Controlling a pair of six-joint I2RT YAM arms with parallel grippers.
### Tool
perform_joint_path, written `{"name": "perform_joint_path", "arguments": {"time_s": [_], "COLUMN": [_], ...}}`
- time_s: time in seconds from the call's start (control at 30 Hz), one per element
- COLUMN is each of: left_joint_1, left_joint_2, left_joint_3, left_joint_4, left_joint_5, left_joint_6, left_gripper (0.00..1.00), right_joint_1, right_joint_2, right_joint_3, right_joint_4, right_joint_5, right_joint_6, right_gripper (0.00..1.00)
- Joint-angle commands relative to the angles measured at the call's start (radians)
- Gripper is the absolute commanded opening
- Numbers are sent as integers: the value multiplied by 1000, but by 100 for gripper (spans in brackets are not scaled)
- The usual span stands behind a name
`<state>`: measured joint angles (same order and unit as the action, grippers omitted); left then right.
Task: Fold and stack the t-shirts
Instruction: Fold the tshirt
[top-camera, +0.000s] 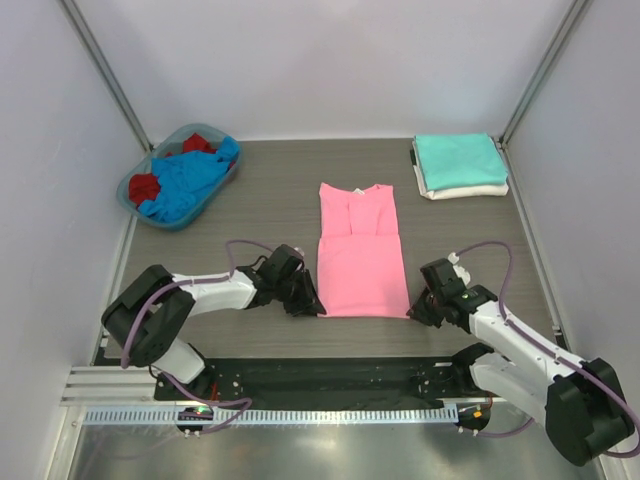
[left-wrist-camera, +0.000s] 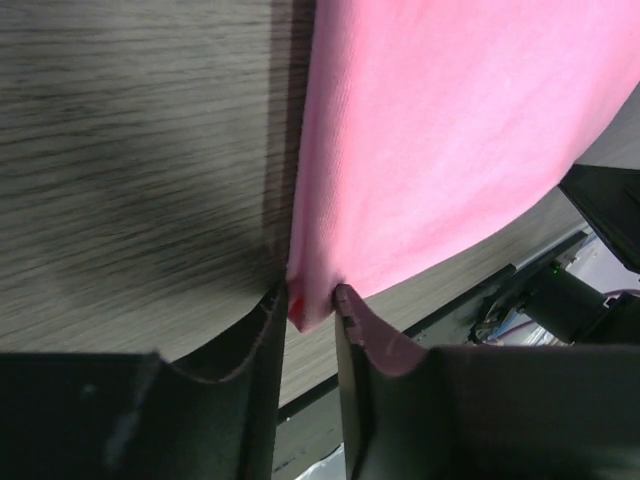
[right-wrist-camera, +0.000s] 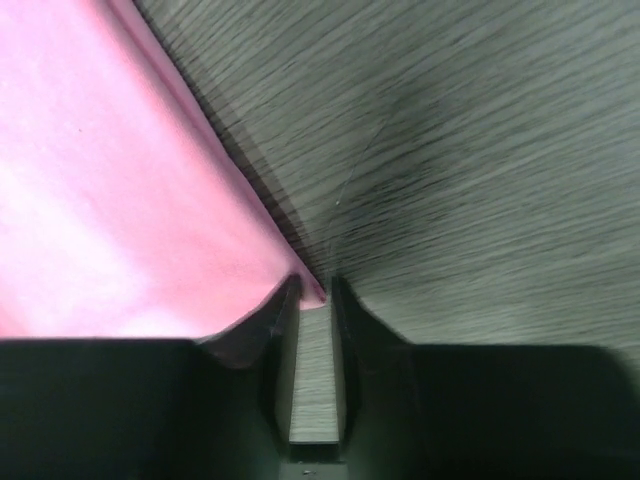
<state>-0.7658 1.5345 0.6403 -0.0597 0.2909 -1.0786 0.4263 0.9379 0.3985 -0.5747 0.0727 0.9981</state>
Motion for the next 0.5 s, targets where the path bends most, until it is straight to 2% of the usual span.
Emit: {"name": "perform_joint_path", "arguments": {"time_s": [0.0, 0.03, 0.07, 0.13, 0.47], "left_joint_1": [-3, -3, -4, -4, -59], "left_joint_2": [15, 16, 13, 3, -174], "left_joint_3": [7, 13, 15, 25, 91], "left_joint_4": [5, -2, -8, -20, -216], "left_joint_5": [-52, -52, -52, -52, -136], "left_joint_6": [9, 11, 12, 13, 17], "left_gripper": [24, 20, 12, 2, 0], "right_joint_1": [6, 6, 6, 8, 22], "right_joint_2": [-34, -39, -44, -68, -290], "right_joint_3": [-26, -26, -26, -21, 104], "right_joint_4": [18, 18, 16, 10, -180], "right_joint_5": [55, 53, 50, 41, 53], "right_joint_6": [-1, -3, -3, -6, -21], "right_gripper": [11, 3, 1, 1, 1]}}
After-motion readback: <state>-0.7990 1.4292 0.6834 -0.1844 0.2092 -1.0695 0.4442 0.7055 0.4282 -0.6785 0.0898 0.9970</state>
